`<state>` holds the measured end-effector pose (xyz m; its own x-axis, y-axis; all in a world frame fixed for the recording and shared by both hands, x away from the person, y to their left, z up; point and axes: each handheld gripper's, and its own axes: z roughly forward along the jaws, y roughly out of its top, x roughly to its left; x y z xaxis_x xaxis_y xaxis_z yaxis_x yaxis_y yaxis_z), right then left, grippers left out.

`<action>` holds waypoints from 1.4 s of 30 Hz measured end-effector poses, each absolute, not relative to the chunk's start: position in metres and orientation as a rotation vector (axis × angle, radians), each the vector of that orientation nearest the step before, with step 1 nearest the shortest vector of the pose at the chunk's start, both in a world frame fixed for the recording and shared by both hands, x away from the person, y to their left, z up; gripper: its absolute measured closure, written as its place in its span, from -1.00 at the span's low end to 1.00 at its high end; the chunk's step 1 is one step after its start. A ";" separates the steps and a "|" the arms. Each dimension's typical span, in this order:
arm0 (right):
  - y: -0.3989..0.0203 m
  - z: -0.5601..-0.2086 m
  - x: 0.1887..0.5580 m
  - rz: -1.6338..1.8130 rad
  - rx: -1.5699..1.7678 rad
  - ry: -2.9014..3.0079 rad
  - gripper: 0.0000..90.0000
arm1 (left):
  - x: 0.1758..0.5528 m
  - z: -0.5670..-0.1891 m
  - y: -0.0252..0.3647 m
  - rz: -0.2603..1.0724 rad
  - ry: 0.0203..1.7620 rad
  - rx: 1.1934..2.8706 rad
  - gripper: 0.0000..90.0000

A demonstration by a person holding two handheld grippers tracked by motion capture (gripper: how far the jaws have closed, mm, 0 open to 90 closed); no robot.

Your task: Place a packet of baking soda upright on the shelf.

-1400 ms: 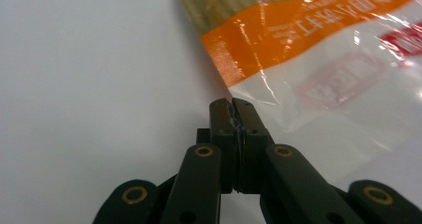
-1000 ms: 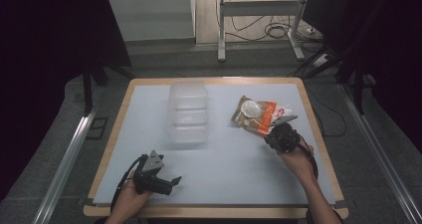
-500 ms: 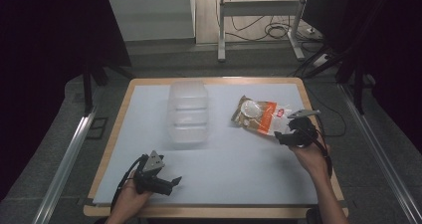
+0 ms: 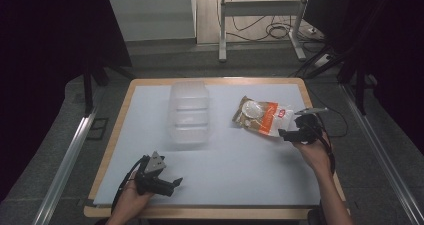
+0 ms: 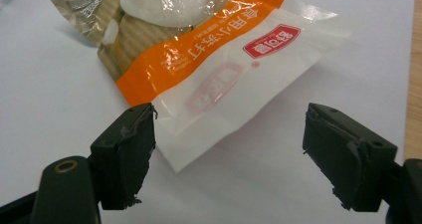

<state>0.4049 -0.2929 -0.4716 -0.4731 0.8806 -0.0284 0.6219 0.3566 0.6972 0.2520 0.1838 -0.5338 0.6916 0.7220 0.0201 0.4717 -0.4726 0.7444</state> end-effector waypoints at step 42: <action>-0.248 -0.490 0.472 0.994 1.406 2.329 0.98 | 0.252 -0.535 0.185 0.440 0.925 2.167 -0.95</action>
<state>0.4717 -0.2482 -0.4900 -0.5056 0.8525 0.1328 0.6858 0.3037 0.6614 0.2525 0.1849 -0.5353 0.6828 0.7302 0.0267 0.4812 -0.4769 0.7355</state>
